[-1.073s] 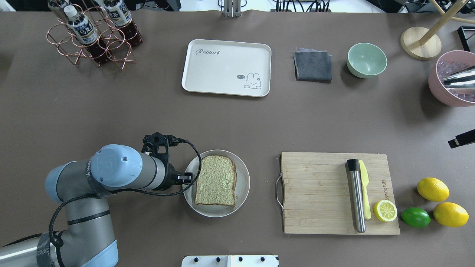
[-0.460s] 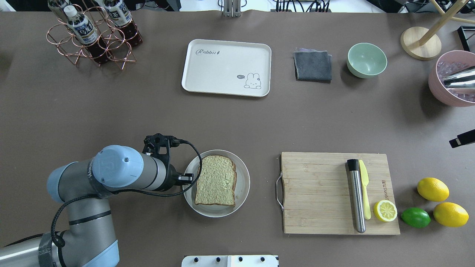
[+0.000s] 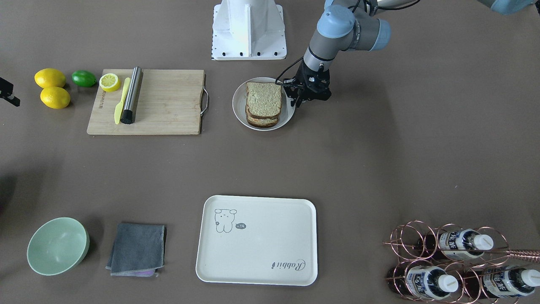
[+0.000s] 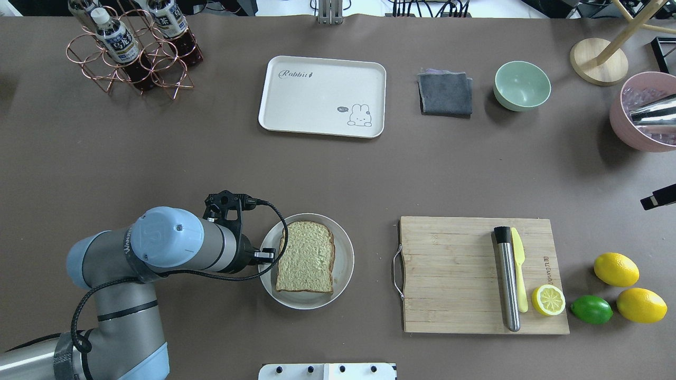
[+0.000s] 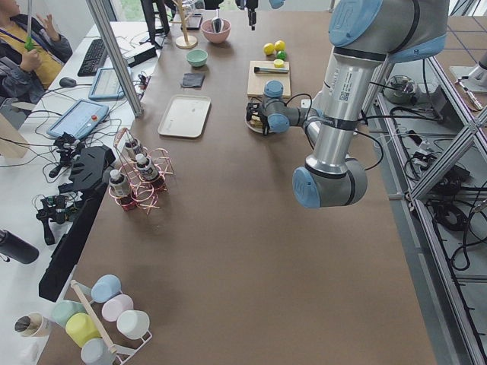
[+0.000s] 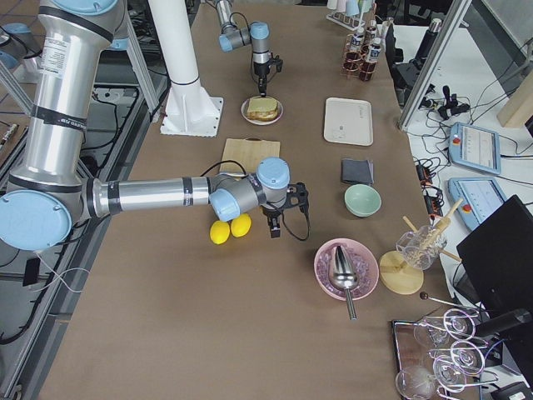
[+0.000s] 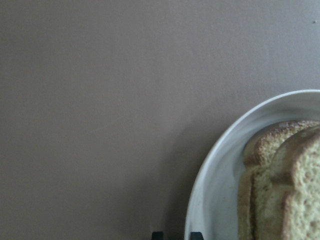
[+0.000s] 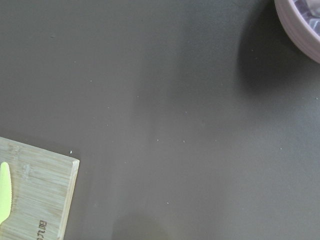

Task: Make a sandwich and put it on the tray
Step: 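Move the left gripper to the white plate rim and grasp it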

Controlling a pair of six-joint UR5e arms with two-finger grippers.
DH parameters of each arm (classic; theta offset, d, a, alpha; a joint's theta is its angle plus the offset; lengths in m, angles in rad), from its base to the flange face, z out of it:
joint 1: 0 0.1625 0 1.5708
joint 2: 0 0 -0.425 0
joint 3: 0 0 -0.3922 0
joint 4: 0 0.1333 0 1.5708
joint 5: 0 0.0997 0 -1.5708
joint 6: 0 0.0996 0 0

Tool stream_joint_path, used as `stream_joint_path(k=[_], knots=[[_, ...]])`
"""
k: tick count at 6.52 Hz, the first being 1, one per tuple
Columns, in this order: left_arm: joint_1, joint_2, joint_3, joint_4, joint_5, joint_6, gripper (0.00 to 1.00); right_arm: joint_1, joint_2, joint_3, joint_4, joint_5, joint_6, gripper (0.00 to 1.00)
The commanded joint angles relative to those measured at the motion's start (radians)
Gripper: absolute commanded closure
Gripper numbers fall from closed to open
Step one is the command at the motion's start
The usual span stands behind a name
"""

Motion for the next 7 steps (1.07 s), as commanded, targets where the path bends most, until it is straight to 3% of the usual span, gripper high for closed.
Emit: stream_joint_path(k=[1, 3, 5, 7], knots=[[-0.010, -0.001, -0.029, 0.000, -0.005, -0.005, 1.00, 0.007, 0.005, 0.004, -0.003, 0.015, -0.001, 0.01], [-0.041, 0.001, -0.019, -0.075, -0.005, -0.058, 1.00, 0.010, 0.006, 0.004, -0.003, 0.015, 0.000, 0.01], [-0.097, 0.001, 0.075, -0.248, -0.102, -0.157, 1.00, 0.021, 0.008, 0.012, -0.003, 0.015, 0.000, 0.01], [-0.169, -0.043, 0.125, -0.247, -0.154, -0.155, 1.00, 0.024, 0.011, 0.012, -0.003, 0.014, 0.000, 0.01]])
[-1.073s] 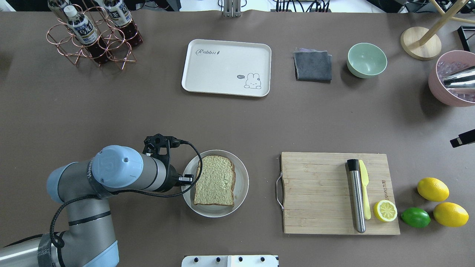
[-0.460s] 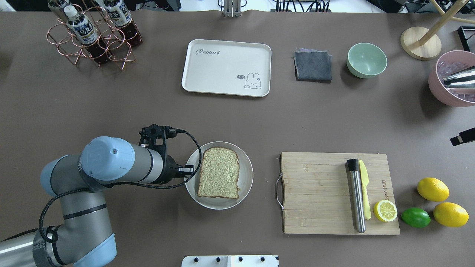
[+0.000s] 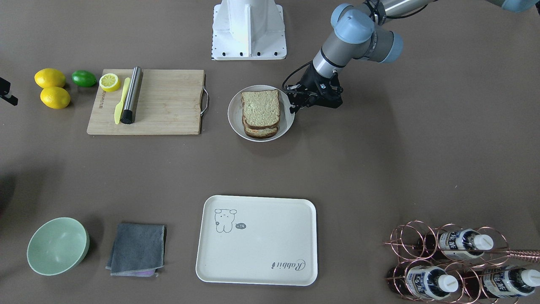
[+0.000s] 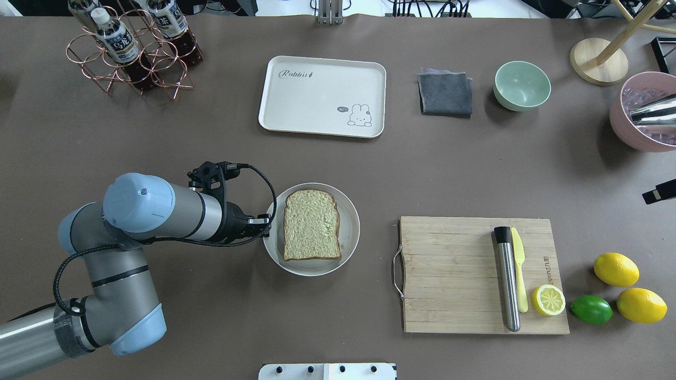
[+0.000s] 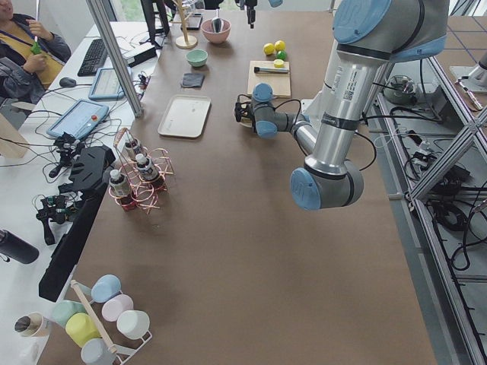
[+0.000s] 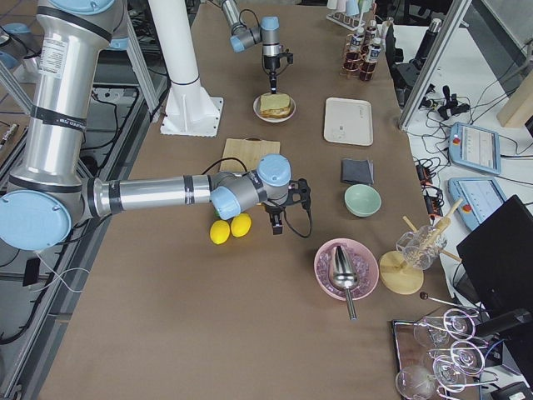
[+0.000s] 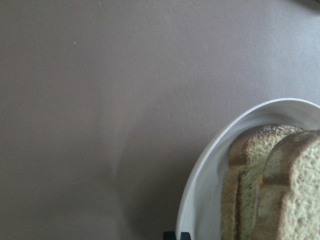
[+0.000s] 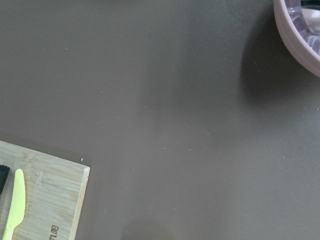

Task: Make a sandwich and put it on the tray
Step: 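Carry the plate with the left gripper onto the white Rabbit tray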

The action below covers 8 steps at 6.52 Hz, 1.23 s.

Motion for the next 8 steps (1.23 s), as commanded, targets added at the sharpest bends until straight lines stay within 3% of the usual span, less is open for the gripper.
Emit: stream_joint_path(k=[1, 4, 8], knots=[[-0.127, -0.083, 0.074, 0.059, -0.156, 0.007, 1.00, 0.002, 0.003, 0.002, 0.001, -0.001, 0.002, 0.01], [-0.245, -0.196, 0.238, 0.064, -0.187, 0.150, 1.00, 0.002, 0.008, 0.008, 0.001, -0.001, 0.002, 0.01], [-0.319, -0.481, 0.686, -0.017, -0.224, 0.220, 1.00, 0.002, 0.014, 0.025, 0.002, -0.003, 0.006, 0.01]])
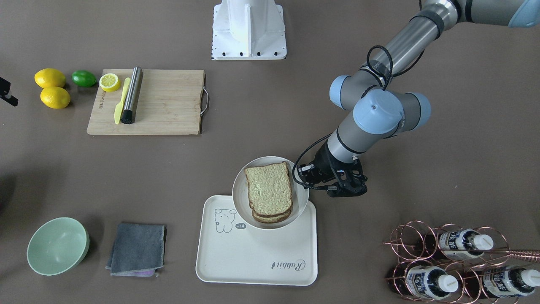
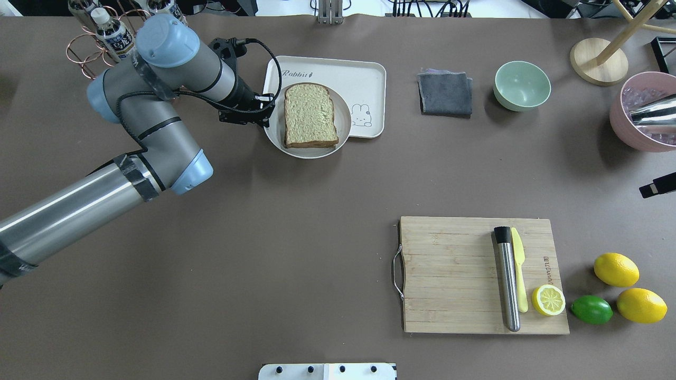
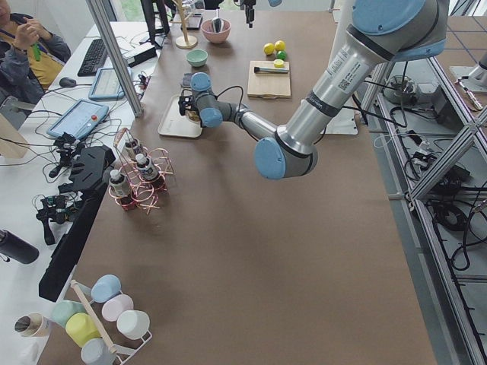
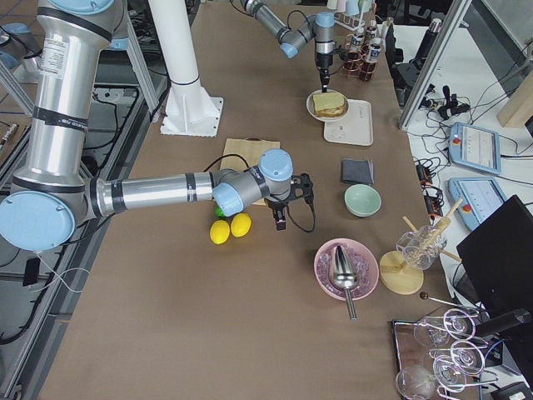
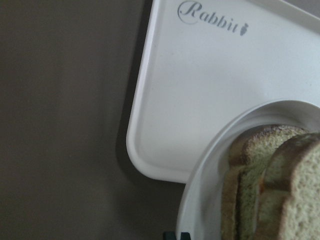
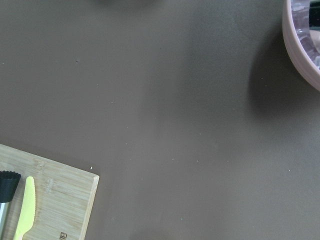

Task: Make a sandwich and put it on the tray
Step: 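Carry the plate with the left gripper onto the white Rabbit tray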

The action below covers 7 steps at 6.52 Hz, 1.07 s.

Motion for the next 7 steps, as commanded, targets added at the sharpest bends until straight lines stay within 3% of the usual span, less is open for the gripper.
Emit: stream_joint_path(k=[1, 2, 4, 7], knots=[[-0.016, -0.144, 0.244, -0.068, -0.002, 0.025, 1.00, 0.002, 0.000, 0.011, -0.001, 0.001, 0.003, 0.01], [-0.023, -0.181, 0.328, -0.104, -0.002, 0.039, 1.00, 0.000, 0.001, 0.014, -0.001, 0.001, 0.006, 0.01], [-0.033, -0.214, 0.398, -0.132, -0.004, 0.068, 1.00, 0.000, 0.001, 0.015, -0.001, 0.004, 0.008, 0.01], [-0.033, -0.238, 0.450, -0.174, 0.013, 0.068, 1.00, -0.002, 0.001, 0.015, -0.001, 0.003, 0.008, 0.01]])
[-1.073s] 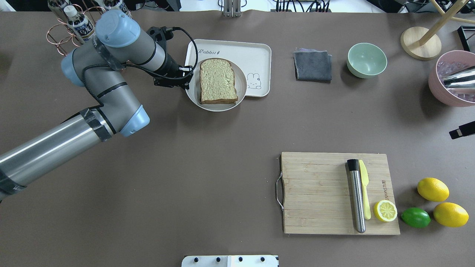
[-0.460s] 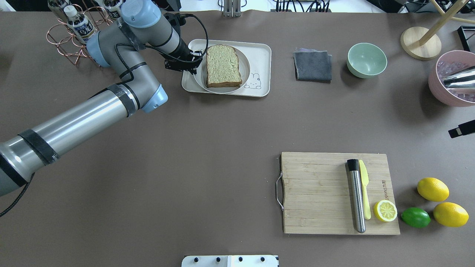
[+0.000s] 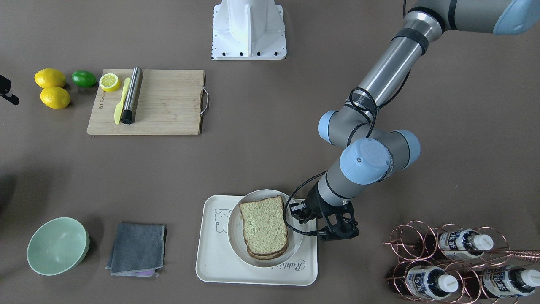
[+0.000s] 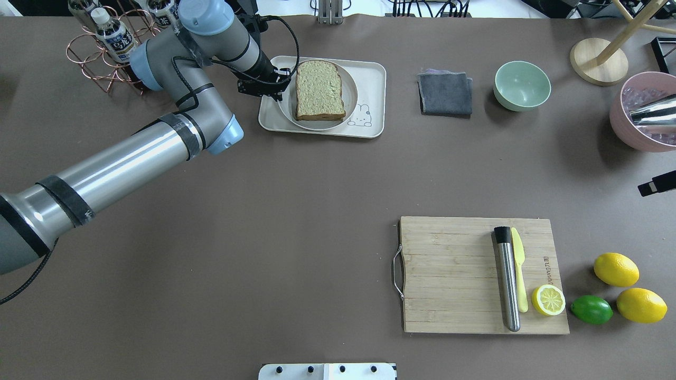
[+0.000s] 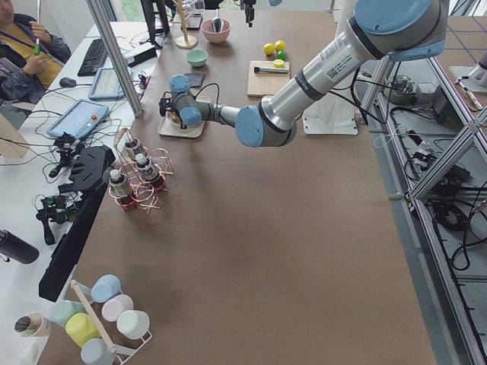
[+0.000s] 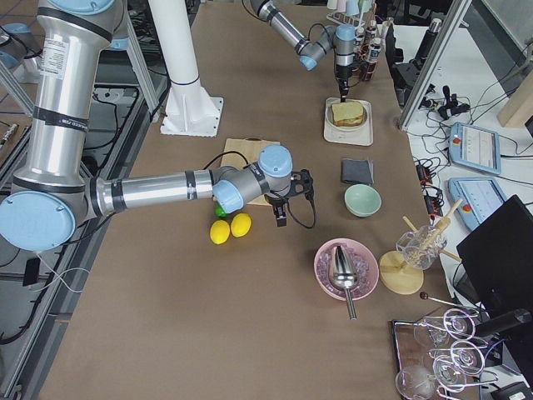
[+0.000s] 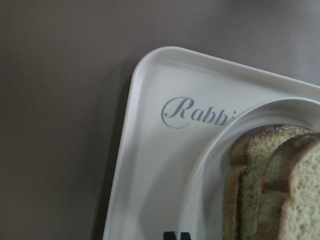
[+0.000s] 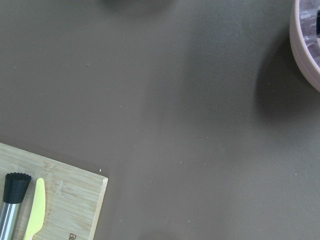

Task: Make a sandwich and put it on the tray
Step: 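Lower the plate onto the tray and open the left gripper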

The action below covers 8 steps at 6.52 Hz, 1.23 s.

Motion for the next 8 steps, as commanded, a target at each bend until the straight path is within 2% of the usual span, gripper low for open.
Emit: stream_joint_path(k=[1, 2, 3, 4, 5, 6, 7, 8], knots=[[0.000, -0.010, 0.019, -0.022, 0.031, 0.000, 1.00, -0.006, 0.000, 0.000, 0.000, -0.002, 0.000, 0.01], [0.002, -0.010, 0.019, -0.024, 0.034, 0.000, 0.14, -0.006, 0.000, 0.002, 0.000, -0.002, 0.000, 0.01], [0.002, -0.016, 0.014, -0.025, 0.034, -0.008, 0.02, -0.007, 0.000, 0.003, 0.000, -0.002, 0.000, 0.01], [0.002, 0.003, -0.045, -0.011, 0.034, -0.014, 0.02, -0.012, 0.002, 0.003, 0.000, -0.002, 0.000, 0.01], [-0.001, 0.089, -0.204, 0.062, 0.028, -0.032, 0.02, -0.018, 0.014, 0.002, -0.003, -0.005, 0.000, 0.01], [-0.014, 0.203, -0.427, 0.207, -0.007, -0.026, 0.02, -0.027, 0.017, -0.006, -0.005, -0.014, 0.000, 0.01], [-0.017, 0.303, -0.595, 0.337, -0.072, -0.022, 0.02, -0.032, 0.017, -0.009, -0.005, -0.020, 0.000, 0.01], [-0.017, 0.426, -0.776, 0.431, -0.076, 0.034, 0.02, -0.032, 0.017, -0.008, -0.005, -0.022, 0.000, 0.01]])
